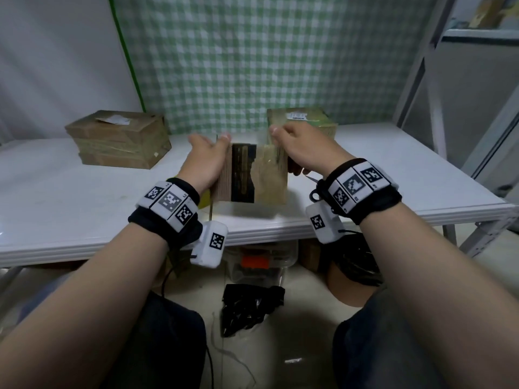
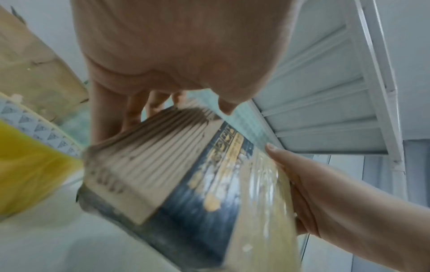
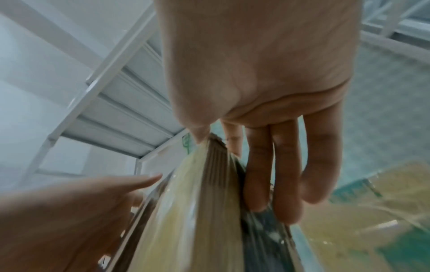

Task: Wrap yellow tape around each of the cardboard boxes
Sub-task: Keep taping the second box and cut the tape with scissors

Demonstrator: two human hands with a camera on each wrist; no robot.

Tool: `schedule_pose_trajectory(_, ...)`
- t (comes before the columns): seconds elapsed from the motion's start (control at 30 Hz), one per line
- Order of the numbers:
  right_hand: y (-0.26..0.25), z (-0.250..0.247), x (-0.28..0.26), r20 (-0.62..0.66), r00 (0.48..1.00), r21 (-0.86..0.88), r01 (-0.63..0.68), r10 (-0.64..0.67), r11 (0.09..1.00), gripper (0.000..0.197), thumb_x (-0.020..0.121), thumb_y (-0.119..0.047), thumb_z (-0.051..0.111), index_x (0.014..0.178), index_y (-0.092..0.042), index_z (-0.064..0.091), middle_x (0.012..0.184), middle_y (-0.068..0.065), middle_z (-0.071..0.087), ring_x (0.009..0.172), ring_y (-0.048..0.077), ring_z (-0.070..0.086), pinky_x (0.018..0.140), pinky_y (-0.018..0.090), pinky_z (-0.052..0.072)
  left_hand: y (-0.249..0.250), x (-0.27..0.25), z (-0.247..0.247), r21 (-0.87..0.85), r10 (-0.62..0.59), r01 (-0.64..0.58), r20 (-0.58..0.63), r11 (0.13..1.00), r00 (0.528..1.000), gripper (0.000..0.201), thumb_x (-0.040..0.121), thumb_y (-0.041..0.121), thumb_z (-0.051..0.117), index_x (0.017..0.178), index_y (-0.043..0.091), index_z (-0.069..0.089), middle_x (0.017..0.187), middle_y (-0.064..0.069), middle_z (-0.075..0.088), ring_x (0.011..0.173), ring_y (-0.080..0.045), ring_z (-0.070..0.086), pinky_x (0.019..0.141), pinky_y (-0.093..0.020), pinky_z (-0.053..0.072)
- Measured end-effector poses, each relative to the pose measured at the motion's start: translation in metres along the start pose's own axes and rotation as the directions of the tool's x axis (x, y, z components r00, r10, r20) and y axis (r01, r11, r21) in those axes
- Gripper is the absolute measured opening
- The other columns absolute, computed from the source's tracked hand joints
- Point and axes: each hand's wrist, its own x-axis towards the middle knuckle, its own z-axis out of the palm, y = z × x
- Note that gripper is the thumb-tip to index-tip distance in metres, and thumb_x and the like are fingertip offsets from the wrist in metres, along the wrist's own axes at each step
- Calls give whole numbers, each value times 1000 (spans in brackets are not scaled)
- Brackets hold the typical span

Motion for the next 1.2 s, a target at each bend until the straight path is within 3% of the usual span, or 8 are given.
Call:
schedule_pose_trajectory(0.23,0,5,-14,99,994,-118,-35,47,992,43,101,-54,50,92,-15,66,73,4,74,57,18,71,49,25,46,-13,-3,0,26,-9,9,24,1000,1000,71,81,63,66,126,23,28,128,-13,55,111,-30,61,99,-52,51)
schedule_pose_trajectory(0.4,-2,4,-16,189,971,-174,-116,148,978,44,100,-49,56,90,-8,66,76,6,72,55,21,67,47,27,46,-18,-4,5,178,-45,31,75,983,996,98,59,77,69,139,23,49,140,-8,51,119,-28,58,100,-49,52)
schedule_pose_trajectory(0.47,-4,4,-15,108,988,-253,-77,108,964,46,99,-53,55,99,-8,65,90,6,68,74,21,67,55,27,46,-17,-4,6,203,-44,26,88,979,995,97,64,77,68,141,19,51,141,-8,51,120,-28,58,101,-49,52)
schedule_pose_trajectory(0.57,-9,19,-15,73,997,-297,11,11,955,64,97,-68,42,133,-17,51,142,7,49,120,28,57,88,39,48,-18,-1,10,183,-46,25,111,983,993,80,84,63,68,143,14,47,134,-7,58,117,-26,59,102,-47,51)
schedule_pose_trajectory(0.73,0,50,-5,141,982,-290,-81,126,953,85,94,-77,30,151,-14,32,161,10,28,136,36,46,104,50,43,-20,4,15,161,-52,35,99,986,994,71,90,55,66,141,12,46,124,-2,57,111,-23,57,100,-40,49)
schedule_pose_trajectory(0.9,9,45,16,175,975,-149,-108,133,983,71,98,-65,40,150,-16,42,151,10,49,134,32,50,98,35,42,-18,6,19,139,-47,33,100,990,994,42,93,47,66,118,17,50,113,-1,55,102,-19,54,85,-32,44)
schedule_pose_trajectory(1.07,9,38,30,255,944,-219,-156,211,963,72,102,-65,27,138,-11,58,136,17,60,104,34,62,80,33,46,-18,6,19,126,-49,36,100,991,994,62,93,49,66,139,12,48,117,0,53,105,-19,54,87,-33,44)
schedule_pose_trajectory(1.2,6,33,38,283,928,-191,-192,241,963,60,107,-55,26,125,-9,60,125,14,58,94,27,58,76,31,45,-20,9,19,129,-48,36,96,991,994,59,92,50,67,134,13,50,121,-3,56,108,-21,56,96,-37,49)
